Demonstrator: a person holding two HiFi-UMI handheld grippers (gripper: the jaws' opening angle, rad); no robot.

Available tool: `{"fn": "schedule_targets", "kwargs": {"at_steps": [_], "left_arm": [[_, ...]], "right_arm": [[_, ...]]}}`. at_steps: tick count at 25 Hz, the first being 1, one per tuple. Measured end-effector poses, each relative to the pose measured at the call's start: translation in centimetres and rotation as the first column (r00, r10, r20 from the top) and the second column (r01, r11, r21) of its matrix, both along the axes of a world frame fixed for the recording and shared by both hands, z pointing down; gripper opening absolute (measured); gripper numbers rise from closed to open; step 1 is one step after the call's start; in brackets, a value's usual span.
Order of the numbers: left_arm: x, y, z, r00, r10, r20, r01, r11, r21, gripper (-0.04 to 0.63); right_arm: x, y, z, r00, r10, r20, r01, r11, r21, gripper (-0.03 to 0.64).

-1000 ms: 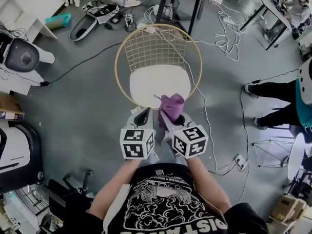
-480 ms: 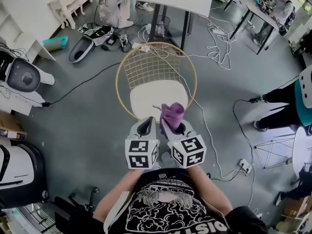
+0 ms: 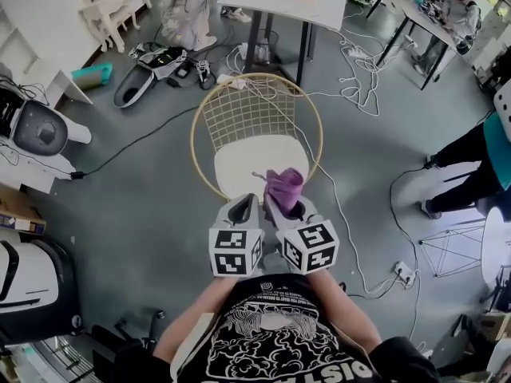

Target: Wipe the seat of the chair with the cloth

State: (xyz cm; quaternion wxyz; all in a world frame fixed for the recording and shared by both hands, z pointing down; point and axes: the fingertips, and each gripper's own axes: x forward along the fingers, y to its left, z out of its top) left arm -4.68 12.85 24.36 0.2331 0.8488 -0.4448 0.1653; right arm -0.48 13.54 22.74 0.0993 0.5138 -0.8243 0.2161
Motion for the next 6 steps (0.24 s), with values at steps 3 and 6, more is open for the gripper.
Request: {"fn": "schedule_targets", "kwargs": {"at_steps": [3, 6], "left_arm": [[0.09, -0.18, 0.03, 1.0, 0.0, 0.003, 0.0, 1.0, 0.001, -0.009], [0.26, -0.2, 0.08, 1.0, 0.001, 0.005, -0.001, 1.0, -0.002, -0.009]], "right_arm": [[0.1, -0.34, -0.01, 1.0, -0.001, 0.004, 0.001, 1.0, 0.001, 0.063], [0.3, -0.45, -0.01, 1.0, 0.001, 0.006, -0.001, 1.0, -0.001, 0.063]]}}
